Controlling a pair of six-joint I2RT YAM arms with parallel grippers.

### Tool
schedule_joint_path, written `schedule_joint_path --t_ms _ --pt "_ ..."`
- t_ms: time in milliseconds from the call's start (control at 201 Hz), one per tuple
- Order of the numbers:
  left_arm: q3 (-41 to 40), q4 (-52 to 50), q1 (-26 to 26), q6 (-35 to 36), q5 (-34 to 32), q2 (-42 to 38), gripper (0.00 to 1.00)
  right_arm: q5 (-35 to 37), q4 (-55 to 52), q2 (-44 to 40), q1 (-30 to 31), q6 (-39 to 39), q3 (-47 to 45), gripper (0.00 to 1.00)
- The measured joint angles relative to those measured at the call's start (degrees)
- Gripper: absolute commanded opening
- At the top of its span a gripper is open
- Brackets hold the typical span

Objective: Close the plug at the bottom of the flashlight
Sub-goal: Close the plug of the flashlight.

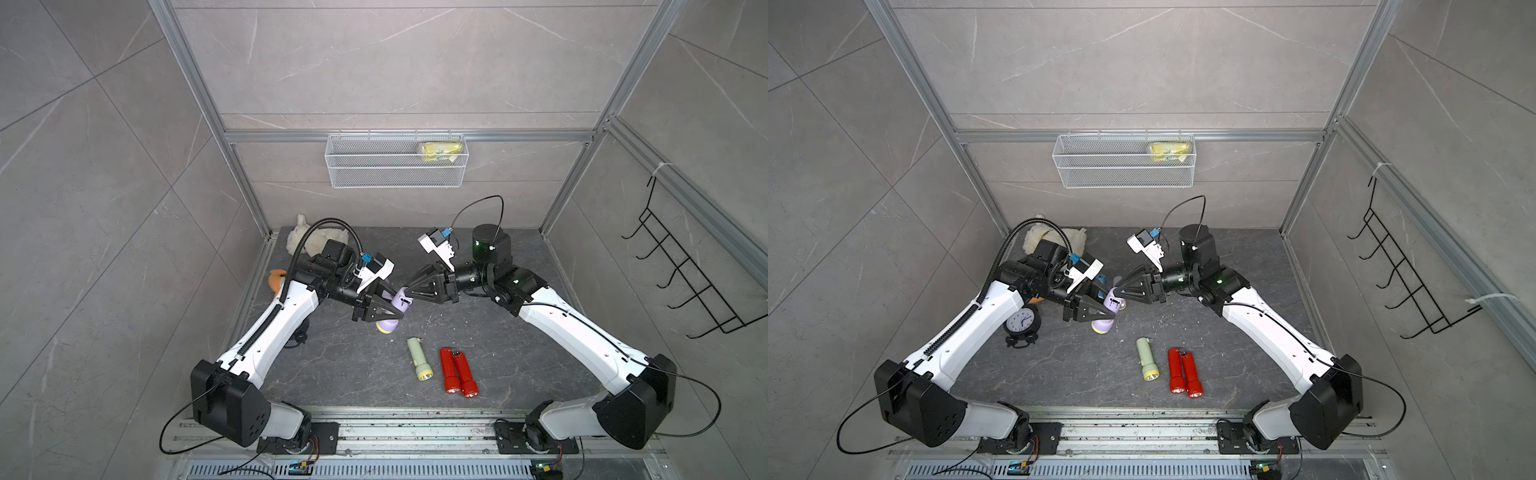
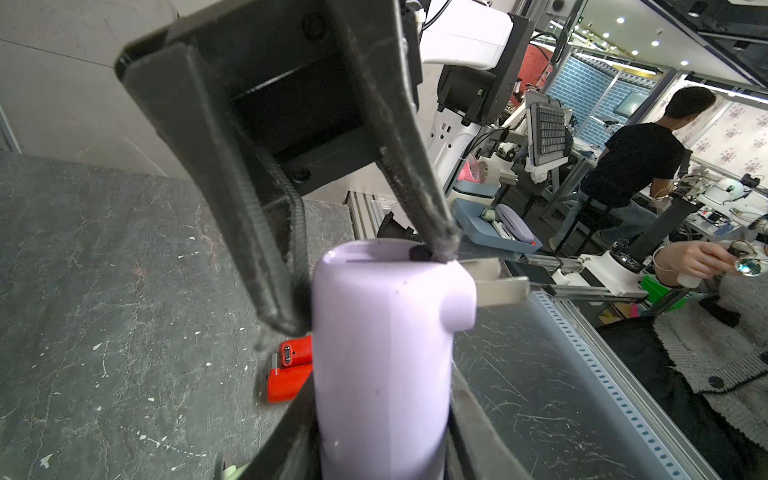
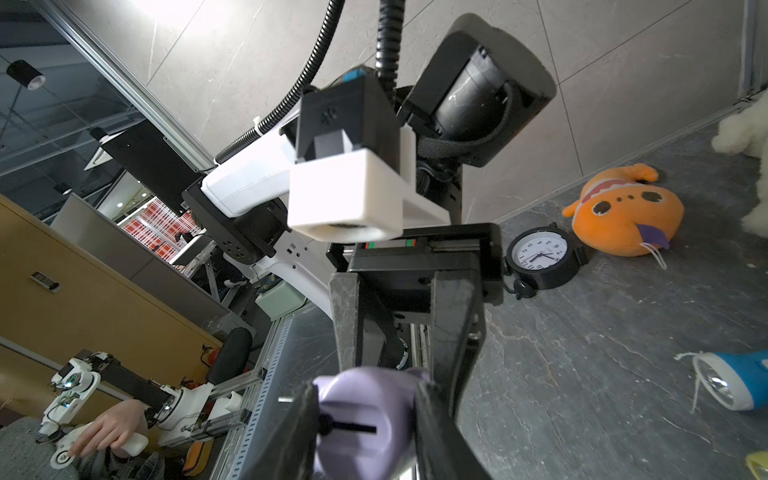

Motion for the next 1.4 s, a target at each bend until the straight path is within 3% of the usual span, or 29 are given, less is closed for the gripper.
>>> schedule_joint_path --t_ms 60,279,423,577,986,1399 --pt "0.0 -0.2 0.0 0.3 0.0 -0.3 0.00 -0.2 0.4 0.0 0.0 0.2 0.0 0.27" --pt "0.0 -0.5 0.0 0.7 0.1 -0.9 0.00 -0.2 1.7 0.0 -0.1 0.3 0.0 0.21" --pt "0.0 -1.5 0.0 1.0 0.5 -1.1 0.00 0.1 2.4 0.0 -0.3 0.3 0.2 0.00" --pt "0.0 -1.7 0.1 1.2 0.4 -1.8 0.00 0.0 2.7 -0.1 -0.3 0.3 0.3 0.00" --pt "0.0 -1.2 0.0 1.3 2.1 -3.6 0.00 1.9 -2.4 -0.4 -0.2 -2.6 2.9 0.44" --pt "0.0 0.0 -0.1 1.6 5.2 -4.9 0.00 0.5 -2.3 -0.3 -0.2 -0.4 3.5 0.51"
